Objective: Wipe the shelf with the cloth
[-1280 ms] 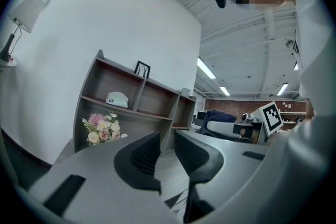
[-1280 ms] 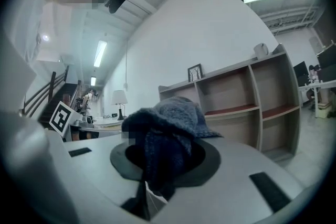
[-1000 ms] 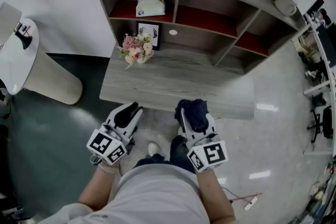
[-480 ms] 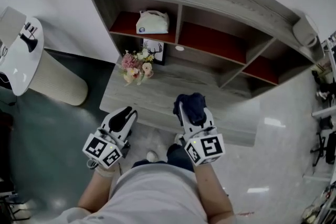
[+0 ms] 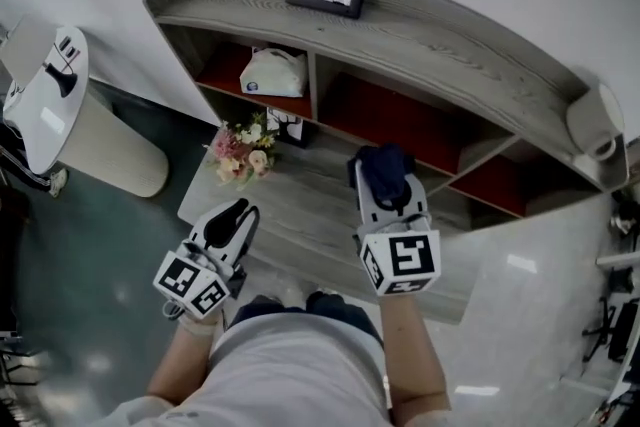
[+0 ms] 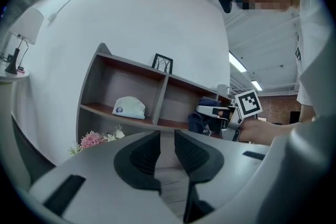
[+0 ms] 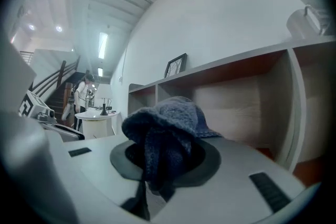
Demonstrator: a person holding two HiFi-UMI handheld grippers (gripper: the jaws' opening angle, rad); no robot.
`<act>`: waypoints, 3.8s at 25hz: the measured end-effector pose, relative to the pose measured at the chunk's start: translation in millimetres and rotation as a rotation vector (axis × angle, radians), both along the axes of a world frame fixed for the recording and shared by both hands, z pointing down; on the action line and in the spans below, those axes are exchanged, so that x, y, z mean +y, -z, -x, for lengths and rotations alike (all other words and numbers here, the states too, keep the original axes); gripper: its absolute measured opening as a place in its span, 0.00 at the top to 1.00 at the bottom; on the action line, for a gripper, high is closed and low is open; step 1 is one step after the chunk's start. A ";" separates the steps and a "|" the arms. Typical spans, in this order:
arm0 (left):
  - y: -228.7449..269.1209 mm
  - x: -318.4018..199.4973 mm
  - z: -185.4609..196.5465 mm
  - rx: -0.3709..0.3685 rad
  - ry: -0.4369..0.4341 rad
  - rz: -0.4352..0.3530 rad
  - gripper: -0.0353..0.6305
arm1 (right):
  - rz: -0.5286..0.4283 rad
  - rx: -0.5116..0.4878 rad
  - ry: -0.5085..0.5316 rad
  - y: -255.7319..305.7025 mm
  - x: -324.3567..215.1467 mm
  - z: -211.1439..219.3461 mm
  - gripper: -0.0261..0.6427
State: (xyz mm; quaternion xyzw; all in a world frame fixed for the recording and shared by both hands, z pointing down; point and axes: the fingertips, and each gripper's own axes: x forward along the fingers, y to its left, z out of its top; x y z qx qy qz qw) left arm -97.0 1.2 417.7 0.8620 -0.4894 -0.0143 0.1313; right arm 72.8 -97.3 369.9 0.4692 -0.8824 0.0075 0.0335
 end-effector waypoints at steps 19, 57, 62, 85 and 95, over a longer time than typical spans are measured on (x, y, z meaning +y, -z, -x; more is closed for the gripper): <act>2.5 -68.4 -34.3 0.023 -0.116 0.025 0.81 | 0.137 0.319 -0.008 -16.2 -125.7 5.6 0.76; -12.2 -83.4 -12.2 0.031 -0.230 0.058 0.81 | 0.359 0.621 -0.096 -85.4 -113.7 -26.2 0.80; -13.8 -83.7 -5.4 0.040 -0.203 0.063 0.81 | 0.317 0.671 -0.073 -84.5 -130.5 -7.6 0.81; -17.0 -79.9 1.2 0.048 -0.151 0.073 0.81 | 0.227 0.646 -0.022 -84.5 -162.1 59.2 0.83; -13.3 -84.5 -12.3 0.051 -0.184 0.062 0.81 | 0.215 0.681 0.003 -86.9 -124.7 64.7 0.83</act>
